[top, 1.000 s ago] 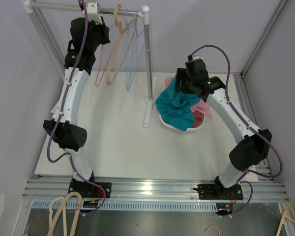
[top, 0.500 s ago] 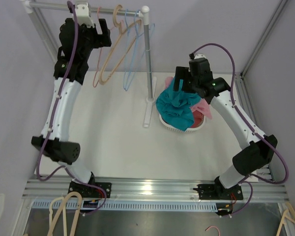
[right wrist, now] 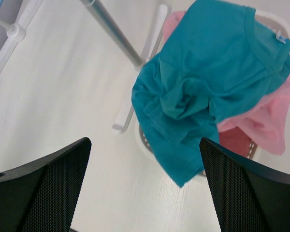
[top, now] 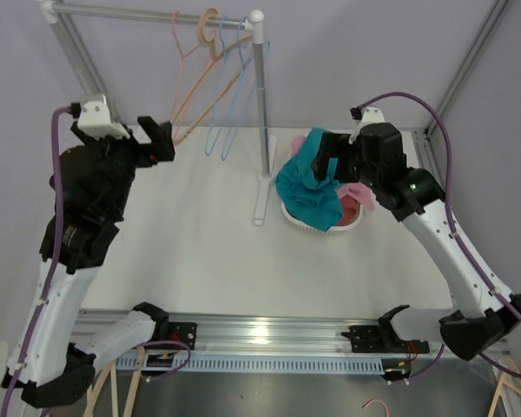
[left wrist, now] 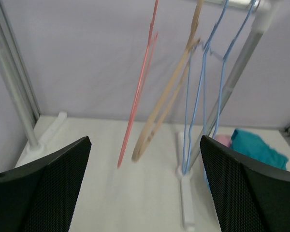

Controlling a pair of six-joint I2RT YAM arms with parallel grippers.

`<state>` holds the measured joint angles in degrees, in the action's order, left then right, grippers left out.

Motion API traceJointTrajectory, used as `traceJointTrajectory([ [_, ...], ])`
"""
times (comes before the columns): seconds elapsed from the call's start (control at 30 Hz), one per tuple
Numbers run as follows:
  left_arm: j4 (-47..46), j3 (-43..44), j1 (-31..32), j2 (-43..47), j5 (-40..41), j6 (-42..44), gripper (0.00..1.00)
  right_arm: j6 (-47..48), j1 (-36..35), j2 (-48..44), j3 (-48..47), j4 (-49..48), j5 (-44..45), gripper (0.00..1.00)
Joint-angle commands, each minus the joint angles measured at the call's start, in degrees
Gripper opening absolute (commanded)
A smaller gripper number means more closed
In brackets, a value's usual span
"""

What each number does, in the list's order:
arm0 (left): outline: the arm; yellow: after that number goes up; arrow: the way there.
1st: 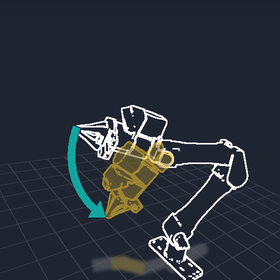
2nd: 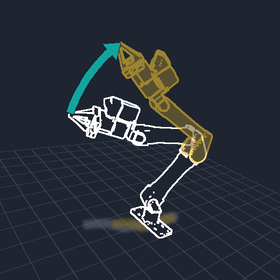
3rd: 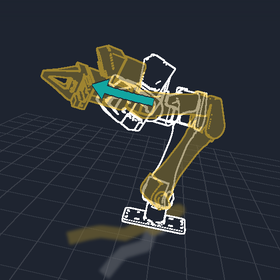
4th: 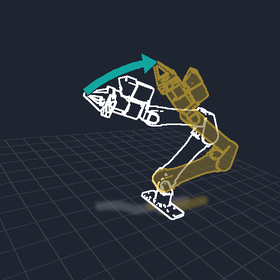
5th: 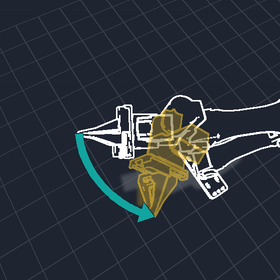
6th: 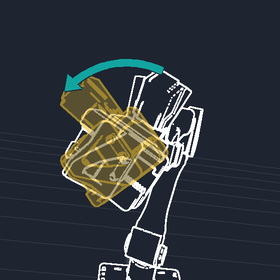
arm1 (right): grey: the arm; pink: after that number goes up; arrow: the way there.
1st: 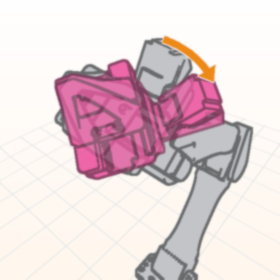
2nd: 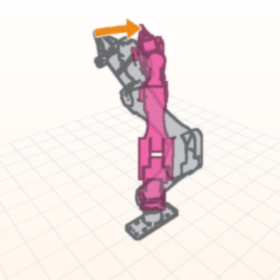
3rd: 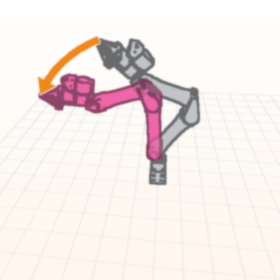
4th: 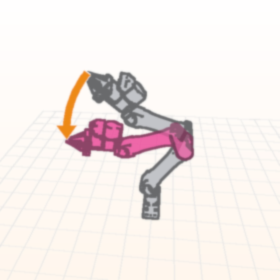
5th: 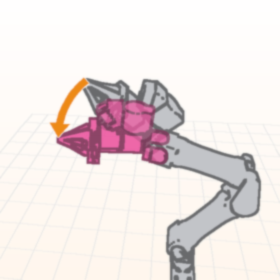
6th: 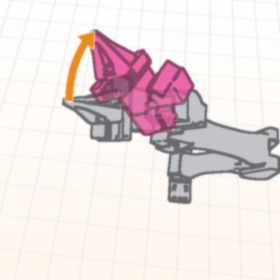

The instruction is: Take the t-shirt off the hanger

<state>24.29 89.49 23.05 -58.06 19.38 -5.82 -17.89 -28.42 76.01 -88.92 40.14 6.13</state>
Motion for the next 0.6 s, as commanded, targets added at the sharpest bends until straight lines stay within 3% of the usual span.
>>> traceJointTrajectory([
  [0.0,5.05,-8.71,1.03,5.22,1.38,-4.79,1.0,0.4,-2.15,-6.73,5.06,0.55,-0.86,0.99],
  [0.13,8.3,-20.03,1.03,16.89,-0.56,-6.3,0.99,0.14,-3.22,-15.08,12.35,2.74,-0.59,1.0],
  [0.27,12.42,-22.52,1.03,23.33,-3.11,-6.13,1.0,0.22,-3.3,-18.43,14.83,5.64,-1.12,0.99],
  [0.57,19.3,-25.94,1.03,27.48,-5.85,-7.8,0.99,-0.04,-3.3,-23.09,20.28,7.41,-2.79,1.0],
])
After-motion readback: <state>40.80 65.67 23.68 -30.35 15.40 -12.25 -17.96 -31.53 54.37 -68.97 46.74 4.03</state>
